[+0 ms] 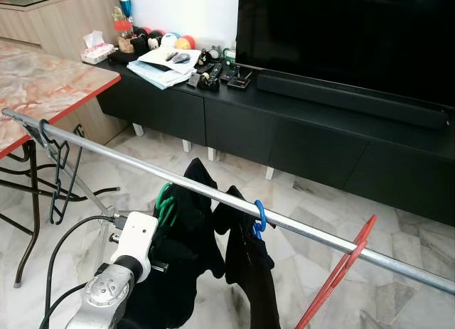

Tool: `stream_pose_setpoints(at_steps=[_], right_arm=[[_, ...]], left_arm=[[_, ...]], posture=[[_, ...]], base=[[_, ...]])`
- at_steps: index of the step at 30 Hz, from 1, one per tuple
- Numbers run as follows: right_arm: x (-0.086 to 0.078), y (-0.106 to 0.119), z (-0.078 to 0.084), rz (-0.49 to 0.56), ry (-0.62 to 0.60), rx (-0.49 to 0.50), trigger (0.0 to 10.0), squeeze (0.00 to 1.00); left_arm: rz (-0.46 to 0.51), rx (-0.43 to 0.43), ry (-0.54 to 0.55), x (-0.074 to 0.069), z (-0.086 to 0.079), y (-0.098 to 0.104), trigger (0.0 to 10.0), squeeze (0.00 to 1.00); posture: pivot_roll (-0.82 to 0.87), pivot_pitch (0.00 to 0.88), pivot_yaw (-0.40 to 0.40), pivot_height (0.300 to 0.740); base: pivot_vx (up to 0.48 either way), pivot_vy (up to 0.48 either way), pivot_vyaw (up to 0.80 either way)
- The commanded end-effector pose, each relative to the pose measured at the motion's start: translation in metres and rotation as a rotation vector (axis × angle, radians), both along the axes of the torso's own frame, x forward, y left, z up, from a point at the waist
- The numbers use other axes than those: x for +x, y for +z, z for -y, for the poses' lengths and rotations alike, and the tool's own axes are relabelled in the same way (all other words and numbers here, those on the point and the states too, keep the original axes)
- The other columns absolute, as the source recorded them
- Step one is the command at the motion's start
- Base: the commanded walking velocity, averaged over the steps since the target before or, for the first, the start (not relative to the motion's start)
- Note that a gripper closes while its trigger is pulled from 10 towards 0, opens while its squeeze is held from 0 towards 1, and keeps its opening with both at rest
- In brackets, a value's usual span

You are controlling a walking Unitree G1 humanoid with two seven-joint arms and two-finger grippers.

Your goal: Hang hanger

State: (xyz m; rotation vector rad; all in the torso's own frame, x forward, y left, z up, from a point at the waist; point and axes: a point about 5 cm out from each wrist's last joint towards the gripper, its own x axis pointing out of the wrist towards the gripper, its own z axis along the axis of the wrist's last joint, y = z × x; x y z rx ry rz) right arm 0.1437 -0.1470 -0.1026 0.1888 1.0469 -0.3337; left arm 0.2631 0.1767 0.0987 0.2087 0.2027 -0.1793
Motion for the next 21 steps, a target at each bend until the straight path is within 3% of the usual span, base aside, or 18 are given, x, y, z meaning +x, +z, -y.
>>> stream_pose_setpoints(at_steps=[1,8,21], right_arm=[[-0.0140,-0.0049,-0.0253,-0.063,-0.026,0.070,10.0,0.00],[-0.0143,-0.0051,-0.0246,-0.062,-0.019,0.069,10.0,0.00],[-0.0115,-0.0039,-0.0235,-0.045,-0.025,0.063,10.0,0.00]], left_arm=[[0.037,-0.007,-0.001,0.0024,0.0014,0.0053,10.0,0.00],[0.035,-0.019,0.000,0.0010,0.0027,0.0040,10.0,0.00],[0.030,-0.024,0.005,0.0021,0.0037,0.0035,10.0,0.00]], posture=[[-0.02,0.041,0.032,0.740],[-0.02,0.036,0.030,0.740],[-0.02,0.060,0.025,0.740]], base=[[0.000,0.000,0.00],[0.000,0.000,0.00],[-0.268,0.000,0.00]])
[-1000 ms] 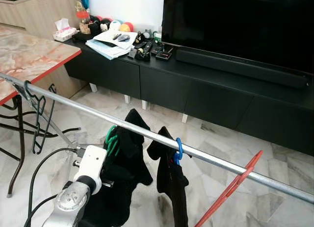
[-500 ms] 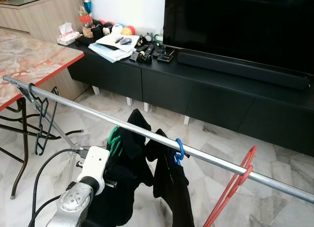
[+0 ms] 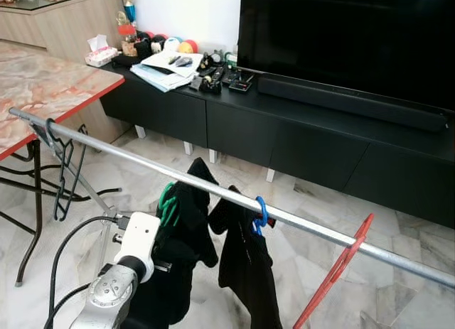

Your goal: Hang hanger

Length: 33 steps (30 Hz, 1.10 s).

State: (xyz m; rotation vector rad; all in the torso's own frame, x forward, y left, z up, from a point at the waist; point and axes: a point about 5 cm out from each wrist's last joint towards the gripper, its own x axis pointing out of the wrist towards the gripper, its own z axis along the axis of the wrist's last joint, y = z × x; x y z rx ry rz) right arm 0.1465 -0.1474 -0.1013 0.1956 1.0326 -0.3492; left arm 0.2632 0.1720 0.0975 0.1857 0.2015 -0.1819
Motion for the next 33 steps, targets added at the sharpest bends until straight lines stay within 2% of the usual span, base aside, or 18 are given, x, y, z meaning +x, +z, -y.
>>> stream_pose_setpoints(at_steps=[1,6,22,33], right_arm=[[-0.0139,-0.0051,-0.0239,-0.055,-0.010,0.070,10.0,0.00],[-0.0125,-0.0046,-0.0237,-0.050,-0.004,0.071,10.0,0.00],[-0.0112,-0.0043,-0.0236,-0.049,0.022,0.066,10.0,0.00],[-0.0111,-0.0044,-0.0233,-0.050,0.039,0.062,10.0,0.00]], left_arm=[[0.032,-0.002,0.006,0.0025,-0.0007,0.0047,10.0,0.00],[0.035,-0.004,0.011,0.0036,-0.0005,0.0050,10.0,0.00],[0.036,0.003,0.033,0.0043,-0.0033,0.0046,10.0,0.00],[0.007,0.000,0.064,0.0042,-0.0069,0.0008,10.0,0.00]], posture=[[-0.01,0.062,0.024,0.740],[-0.01,0.065,0.022,0.740],[-0.01,0.067,0.019,0.740],[0.00,0.068,0.017,0.740]], base=[[-0.281,0.000,0.00],[-0.283,0.000,-0.68],[-0.279,0.000,0.00],[0.000,0.000,0.00]])
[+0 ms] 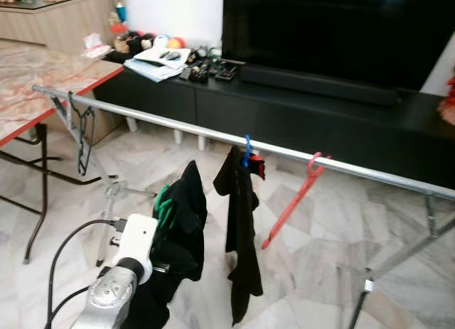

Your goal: Hang hanger

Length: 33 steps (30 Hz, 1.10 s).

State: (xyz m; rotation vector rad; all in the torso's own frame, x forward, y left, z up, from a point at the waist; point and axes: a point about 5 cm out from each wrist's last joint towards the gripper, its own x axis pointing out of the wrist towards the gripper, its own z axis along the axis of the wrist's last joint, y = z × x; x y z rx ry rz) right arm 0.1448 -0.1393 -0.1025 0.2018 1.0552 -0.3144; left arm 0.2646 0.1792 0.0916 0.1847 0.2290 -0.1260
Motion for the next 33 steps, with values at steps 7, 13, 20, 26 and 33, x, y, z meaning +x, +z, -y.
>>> stream_pose_setpoints(at_steps=[7,13,20,26,33], right_arm=[[-0.0092,-0.0031,-0.0150,-0.035,0.013,0.034,10.0,0.00],[-0.0090,-0.0031,-0.0153,-0.035,0.013,0.036,10.0,0.00],[-0.0097,-0.0032,-0.0158,-0.036,0.003,0.039,10.0,0.00],[-0.0099,-0.0033,-0.0162,-0.037,0.002,0.042,10.0,0.00],[-0.0094,-0.0032,-0.0167,-0.037,0.008,0.045,10.0,0.00]], left_arm=[[0.029,-0.008,0.009,0.0032,0.0005,0.0069,10.0,0.00],[0.027,-0.011,0.010,0.0032,0.0003,0.0068,10.0,0.00],[0.026,-0.011,0.005,0.0029,0.0008,0.0069,10.0,0.00],[0.026,-0.011,0.004,0.0030,0.0006,0.0070,10.0,0.00],[0.025,-0.009,0.005,0.0032,0.0003,0.0071,10.0,0.00]], posture=[[0.00,0.067,0.014,0.740],[0.00,0.067,0.015,0.740],[0.00,0.068,0.016,0.740],[0.00,0.068,0.016,0.740],[0.00,0.069,0.018,0.740]], base=[[0.000,0.480,0.00],[0.000,0.480,0.00],[0.000,0.480,0.00],[0.000,0.480,-0.22],[0.000,0.480,-0.80]])
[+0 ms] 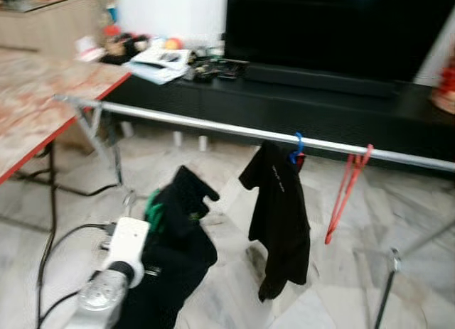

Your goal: Hang hanger

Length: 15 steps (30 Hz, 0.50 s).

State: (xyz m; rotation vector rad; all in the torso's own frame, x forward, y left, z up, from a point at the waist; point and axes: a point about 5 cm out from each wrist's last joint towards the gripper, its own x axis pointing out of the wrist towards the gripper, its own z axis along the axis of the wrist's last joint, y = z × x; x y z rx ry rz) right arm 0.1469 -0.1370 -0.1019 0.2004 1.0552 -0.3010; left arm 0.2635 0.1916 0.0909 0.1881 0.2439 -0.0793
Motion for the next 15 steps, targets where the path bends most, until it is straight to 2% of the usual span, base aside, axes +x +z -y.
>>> stream_pose_setpoints(at_steps=[1,6,10,15], right_arm=[[-0.0114,-0.0038,-0.0143,-0.038,-0.004,0.039,10.0,0.00],[-0.0113,-0.0038,-0.0145,-0.038,-0.006,0.039,10.0,0.00],[-0.0110,-0.0036,-0.0145,-0.034,-0.001,0.037,10.0,0.00],[-0.0108,-0.0035,-0.0149,-0.030,0.003,0.037,10.0,0.00]], left_arm=[[0.035,-0.018,-0.043,0.0043,0.0128,0.0075,10.0,0.00],[0.037,-0.020,-0.046,0.0049,0.0137,0.0081,10.0,0.00],[0.038,-0.021,-0.045,0.0049,0.0133,0.0083,10.0,0.00],[0.036,-0.008,-0.054,0.0045,0.0142,0.0079,10.0,0.00]], posture=[[0.00,0.068,0.019,0.740],[0.00,0.067,0.020,0.740],[0.00,0.067,0.020,0.740],[0.00,0.067,0.022,0.740]], base=[[0.000,0.480,-0.79],[0.000,0.480,-0.75],[0.000,0.416,0.00],[0.000,0.000,0.00]])
